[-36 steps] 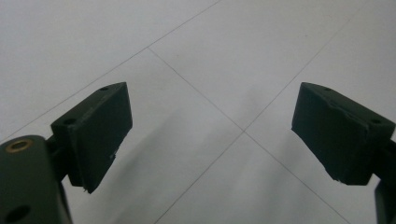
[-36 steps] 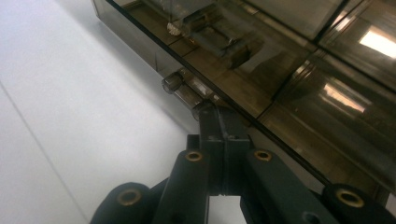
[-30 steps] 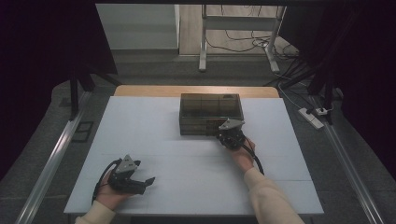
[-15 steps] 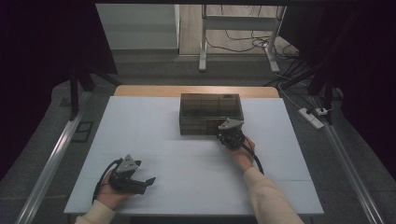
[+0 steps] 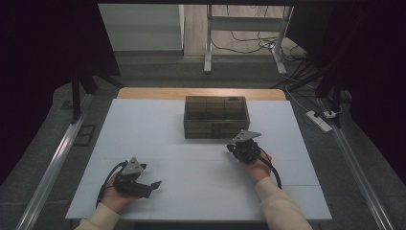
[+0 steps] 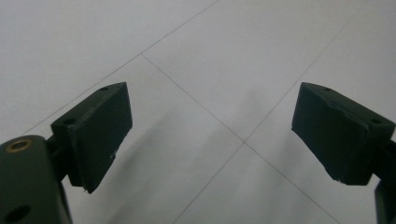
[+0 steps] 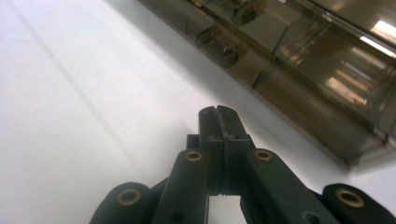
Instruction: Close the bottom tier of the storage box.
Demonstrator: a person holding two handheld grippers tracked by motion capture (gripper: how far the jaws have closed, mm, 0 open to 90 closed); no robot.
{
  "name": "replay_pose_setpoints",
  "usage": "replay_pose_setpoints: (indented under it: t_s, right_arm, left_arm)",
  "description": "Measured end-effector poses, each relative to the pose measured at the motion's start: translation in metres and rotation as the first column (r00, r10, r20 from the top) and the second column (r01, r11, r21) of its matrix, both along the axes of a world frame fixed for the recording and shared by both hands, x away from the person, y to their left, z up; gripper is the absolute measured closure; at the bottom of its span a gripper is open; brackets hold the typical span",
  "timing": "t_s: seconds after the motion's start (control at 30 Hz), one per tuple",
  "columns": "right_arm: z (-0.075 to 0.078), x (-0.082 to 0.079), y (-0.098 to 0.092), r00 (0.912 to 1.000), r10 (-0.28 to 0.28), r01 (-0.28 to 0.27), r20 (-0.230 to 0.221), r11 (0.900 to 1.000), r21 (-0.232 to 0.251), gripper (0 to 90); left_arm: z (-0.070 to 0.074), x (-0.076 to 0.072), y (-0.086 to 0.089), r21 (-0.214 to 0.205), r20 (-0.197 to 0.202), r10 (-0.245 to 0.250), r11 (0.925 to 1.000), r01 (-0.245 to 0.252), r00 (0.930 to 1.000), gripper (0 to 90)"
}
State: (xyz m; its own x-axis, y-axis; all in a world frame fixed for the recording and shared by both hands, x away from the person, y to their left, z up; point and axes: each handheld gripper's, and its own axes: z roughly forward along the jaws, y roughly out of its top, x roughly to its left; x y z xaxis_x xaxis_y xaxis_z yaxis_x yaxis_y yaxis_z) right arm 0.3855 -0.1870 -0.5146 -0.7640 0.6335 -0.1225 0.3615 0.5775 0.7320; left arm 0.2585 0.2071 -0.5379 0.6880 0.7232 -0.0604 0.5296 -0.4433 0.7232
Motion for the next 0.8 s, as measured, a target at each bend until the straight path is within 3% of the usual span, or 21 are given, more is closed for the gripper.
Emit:
replay_pose_setpoints:
  t_s: [0.33,0.57,0.8]
  right_arm:
    - [0.006,-0.029,-0.037,1.0000,0.006,-0.006,-0.004,0.9989,0.046,85.0]
    - [0.007,-0.048,-0.064,0.9996,-0.027,0.028,-0.012,0.9932,0.113,45.7]
    - [0.009,-0.068,-0.086,0.9986,-0.053,0.052,0.007,0.9932,0.104,37.2]
  left_arm:
    - [-0.001,0.003,-0.001,0.000,-0.013,-0.003,1.0000,0.003,0.9999,11.9]
    - [-0.001,0.003,-0.001,-0.003,-0.012,-0.003,1.0000,0.003,0.9999,11.9]
    - [-0.001,0.004,0.000,-0.004,-0.017,-0.002,1.0000,0.002,0.9999,11.8]
